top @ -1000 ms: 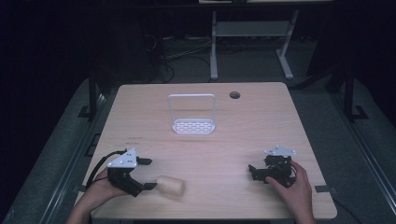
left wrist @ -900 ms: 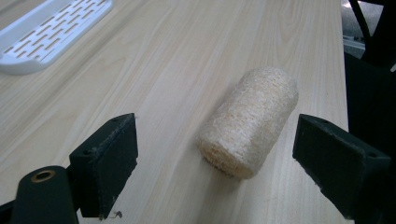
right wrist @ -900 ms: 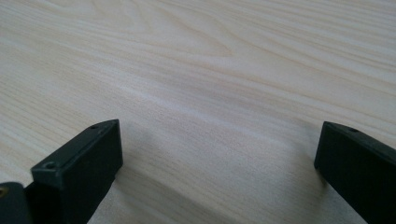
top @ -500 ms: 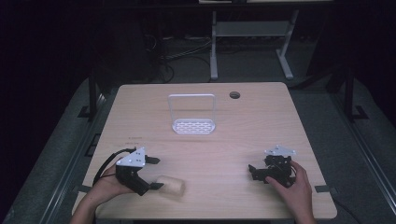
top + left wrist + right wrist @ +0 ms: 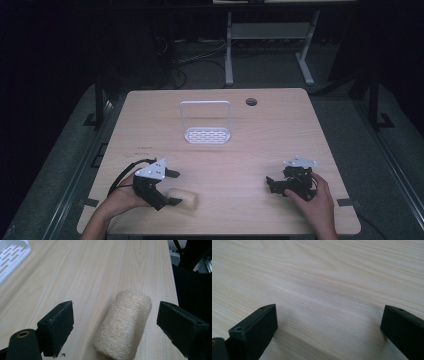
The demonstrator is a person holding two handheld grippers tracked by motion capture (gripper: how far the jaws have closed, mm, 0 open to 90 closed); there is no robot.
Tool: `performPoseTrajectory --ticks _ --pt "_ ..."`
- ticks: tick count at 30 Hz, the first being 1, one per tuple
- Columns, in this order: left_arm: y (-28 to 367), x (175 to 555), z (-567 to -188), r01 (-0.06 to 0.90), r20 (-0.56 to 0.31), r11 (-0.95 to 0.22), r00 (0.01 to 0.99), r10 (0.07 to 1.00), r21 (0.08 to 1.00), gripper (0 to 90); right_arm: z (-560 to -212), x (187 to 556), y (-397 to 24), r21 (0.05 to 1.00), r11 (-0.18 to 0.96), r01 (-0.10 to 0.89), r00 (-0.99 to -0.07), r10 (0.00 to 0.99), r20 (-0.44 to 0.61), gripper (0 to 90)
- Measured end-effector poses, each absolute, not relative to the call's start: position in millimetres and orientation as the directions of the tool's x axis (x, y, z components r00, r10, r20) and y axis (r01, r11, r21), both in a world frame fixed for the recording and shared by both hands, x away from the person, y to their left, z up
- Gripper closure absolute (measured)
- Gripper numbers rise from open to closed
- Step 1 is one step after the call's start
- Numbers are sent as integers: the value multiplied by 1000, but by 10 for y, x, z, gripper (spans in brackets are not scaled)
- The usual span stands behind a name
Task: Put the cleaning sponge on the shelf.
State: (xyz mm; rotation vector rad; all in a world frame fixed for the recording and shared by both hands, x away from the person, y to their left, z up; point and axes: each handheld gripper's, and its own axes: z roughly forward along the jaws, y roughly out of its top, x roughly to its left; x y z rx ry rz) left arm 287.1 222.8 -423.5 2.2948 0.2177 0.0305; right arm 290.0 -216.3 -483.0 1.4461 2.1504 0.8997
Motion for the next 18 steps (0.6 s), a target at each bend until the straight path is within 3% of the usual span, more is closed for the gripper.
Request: performPoseTrajectory --ticks 18 --pt "2093 2841 -4351 111 -49 -703 993 108 702 137 -4830 2902 -2164 698 262 666 -392 920 28 5"
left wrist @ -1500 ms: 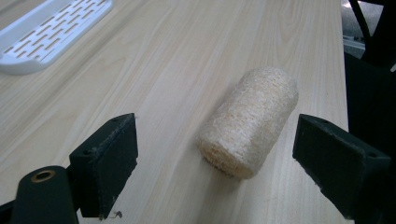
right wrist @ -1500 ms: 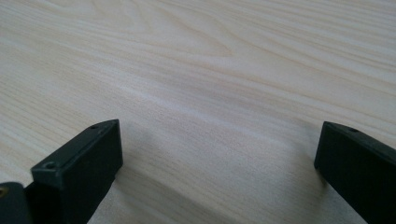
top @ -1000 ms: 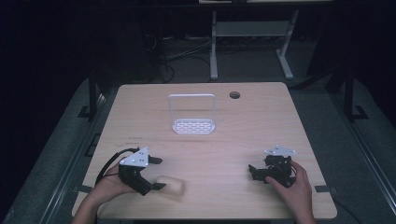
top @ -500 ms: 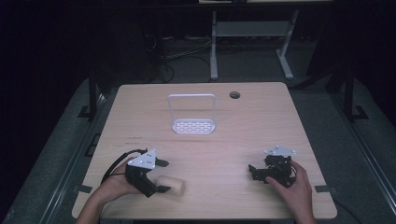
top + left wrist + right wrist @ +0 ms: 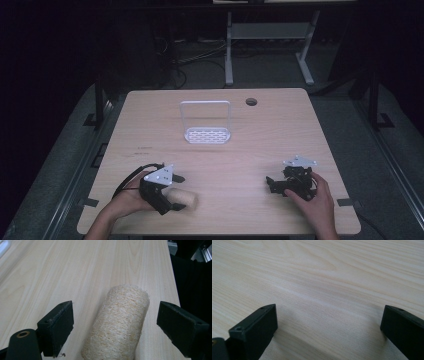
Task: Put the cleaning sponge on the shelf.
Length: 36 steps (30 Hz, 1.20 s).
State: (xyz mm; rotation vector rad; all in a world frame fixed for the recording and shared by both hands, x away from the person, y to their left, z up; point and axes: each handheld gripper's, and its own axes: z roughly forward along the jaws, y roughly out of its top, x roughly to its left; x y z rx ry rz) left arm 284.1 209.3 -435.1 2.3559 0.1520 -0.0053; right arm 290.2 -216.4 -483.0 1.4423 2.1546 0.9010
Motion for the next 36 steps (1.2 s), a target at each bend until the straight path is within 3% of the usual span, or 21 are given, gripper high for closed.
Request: performPoseTrajectory --ticks 26,36 --pt "1935 2839 -4532 84 -44 -793 996 71 604 145 -4830 2902 -2164 699 263 666 -392 919 28 5" --pt "1956 2848 -4542 114 -65 -772 993 94 625 238 -4830 2903 -2164 698 262 666 -392 919 28 5"
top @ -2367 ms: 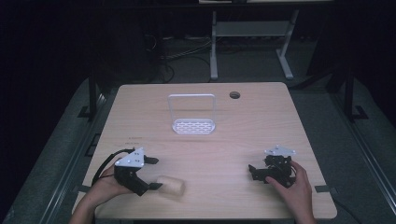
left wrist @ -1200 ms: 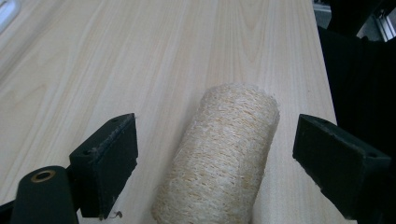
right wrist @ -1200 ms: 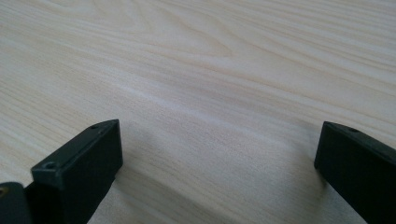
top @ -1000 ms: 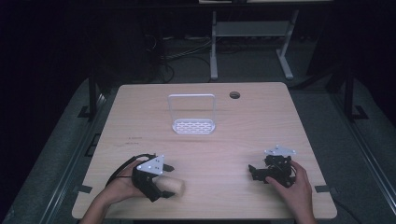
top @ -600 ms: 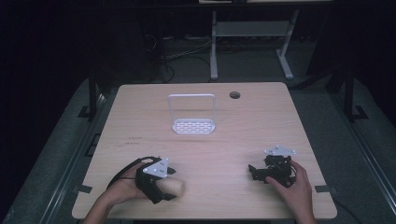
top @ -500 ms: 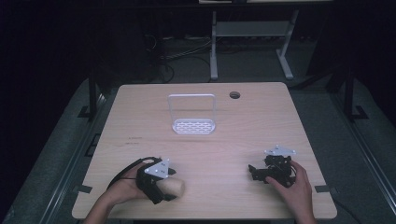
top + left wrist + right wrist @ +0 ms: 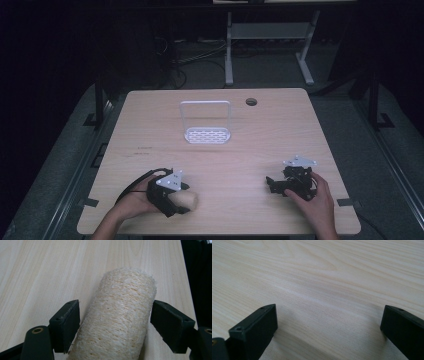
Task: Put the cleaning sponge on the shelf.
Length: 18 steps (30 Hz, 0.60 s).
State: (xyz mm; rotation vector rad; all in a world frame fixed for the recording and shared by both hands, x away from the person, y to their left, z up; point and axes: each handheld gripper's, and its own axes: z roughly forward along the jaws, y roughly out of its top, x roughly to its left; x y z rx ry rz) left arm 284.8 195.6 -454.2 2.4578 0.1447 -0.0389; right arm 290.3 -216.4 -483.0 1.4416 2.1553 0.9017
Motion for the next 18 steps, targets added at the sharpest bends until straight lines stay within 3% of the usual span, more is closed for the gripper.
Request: performPoseTrajectory --ticks 18 --pt "1962 2846 -4559 132 -82 -755 991 104 642 393 -4830 2903 -2164 698 263 666 -392 919 29 5"
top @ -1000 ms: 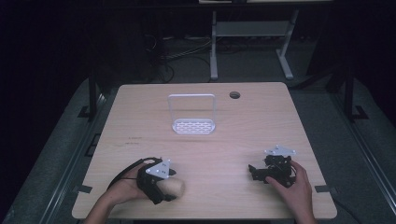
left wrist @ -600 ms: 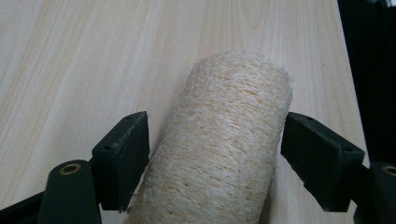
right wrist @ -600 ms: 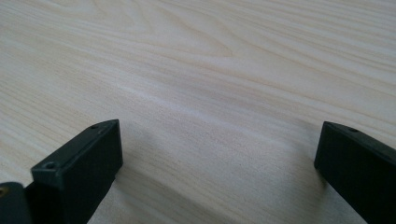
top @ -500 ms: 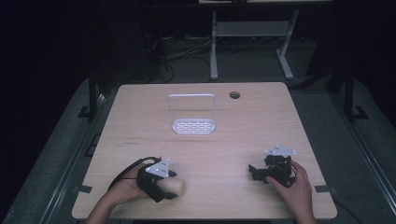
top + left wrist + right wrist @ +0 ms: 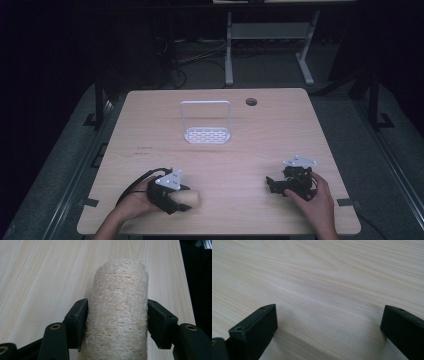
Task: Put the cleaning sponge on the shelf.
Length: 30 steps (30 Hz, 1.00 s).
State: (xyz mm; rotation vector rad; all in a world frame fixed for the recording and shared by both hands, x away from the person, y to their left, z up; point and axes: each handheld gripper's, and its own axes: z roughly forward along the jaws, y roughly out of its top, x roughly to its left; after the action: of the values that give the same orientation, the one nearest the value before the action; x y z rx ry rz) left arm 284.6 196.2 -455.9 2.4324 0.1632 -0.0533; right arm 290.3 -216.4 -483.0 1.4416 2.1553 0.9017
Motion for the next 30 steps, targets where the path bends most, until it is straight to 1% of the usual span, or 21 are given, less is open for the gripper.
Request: performPoseTrajectory --ticks 7,10,12,19,25,26,28,30 --pt "1967 2831 -4563 140 -86 -749 990 111 648 404 -4830 2903 -2164 698 263 666 -392 919 28 5" --pt "1981 2822 -4571 161 -100 -734 987 127 660 404 -4830 2903 -2164 698 263 666 -392 919 28 5" --pt "1997 2821 -4574 167 -94 -730 986 139 663 404 -4830 2903 -2164 699 262 666 -392 919 29 5" --pt "2040 2820 -4540 230 -101 -698 970 222 678 405 -4830 2903 -2164 698 263 666 -392 919 28 5" --pt "2046 2823 -4526 255 -97 -688 960 261 679 405 -4830 2903 -2164 699 263 666 -392 919 28 5" --pt "2047 2827 -4519 274 -95 -680 953 289 680 405 -4830 2903 -2164 699 263 666 -393 919 28 5" --pt "2049 2828 -4515 280 -97 -677 950 296 681 405 -4830 2902 -2164 699 263 666 -392 919 28 6" --pt "2050 2831 -4502 302 -94 -667 940 329 681 405 -4830 2903 -2164 699 263 666 -393 919 28 6"
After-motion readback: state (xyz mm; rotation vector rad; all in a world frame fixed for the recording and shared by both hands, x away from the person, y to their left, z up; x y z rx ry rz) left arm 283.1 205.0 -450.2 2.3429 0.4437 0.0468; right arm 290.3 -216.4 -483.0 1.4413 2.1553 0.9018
